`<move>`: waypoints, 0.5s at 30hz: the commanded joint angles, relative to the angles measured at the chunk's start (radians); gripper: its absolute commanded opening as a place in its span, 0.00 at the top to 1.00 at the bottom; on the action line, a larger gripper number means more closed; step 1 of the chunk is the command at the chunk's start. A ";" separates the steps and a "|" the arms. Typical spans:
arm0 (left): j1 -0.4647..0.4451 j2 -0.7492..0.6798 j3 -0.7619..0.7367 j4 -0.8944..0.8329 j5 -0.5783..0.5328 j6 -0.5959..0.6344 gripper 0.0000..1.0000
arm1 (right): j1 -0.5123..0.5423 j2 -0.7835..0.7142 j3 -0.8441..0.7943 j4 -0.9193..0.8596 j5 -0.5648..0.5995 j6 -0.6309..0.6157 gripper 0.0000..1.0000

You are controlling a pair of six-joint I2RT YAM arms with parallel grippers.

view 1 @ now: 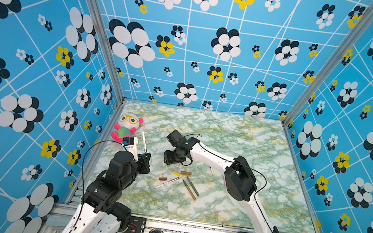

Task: Insert the pens into the pen caps
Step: 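Move the right gripper to the lime cap and grasp it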

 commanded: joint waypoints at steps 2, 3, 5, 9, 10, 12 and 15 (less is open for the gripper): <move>0.005 0.007 0.000 0.019 0.015 0.001 1.00 | 0.025 0.077 0.097 -0.117 0.080 -0.054 0.55; 0.006 0.009 -0.001 0.020 0.016 -0.001 1.00 | 0.027 0.086 0.111 -0.126 0.086 -0.059 0.56; 0.006 0.011 -0.002 0.024 0.019 -0.002 1.00 | 0.032 0.111 0.142 -0.150 0.114 -0.069 0.57; 0.005 0.014 -0.003 0.028 0.020 -0.003 1.00 | 0.044 0.161 0.209 -0.203 0.173 -0.090 0.59; 0.005 0.014 -0.001 0.028 0.021 -0.002 1.00 | 0.047 0.176 0.233 -0.222 0.189 -0.099 0.61; 0.006 0.016 0.000 0.029 0.020 -0.002 1.00 | 0.060 0.207 0.282 -0.264 0.234 -0.118 0.63; 0.006 0.014 -0.002 0.028 0.022 -0.004 1.00 | 0.082 0.252 0.349 -0.337 0.309 -0.145 0.67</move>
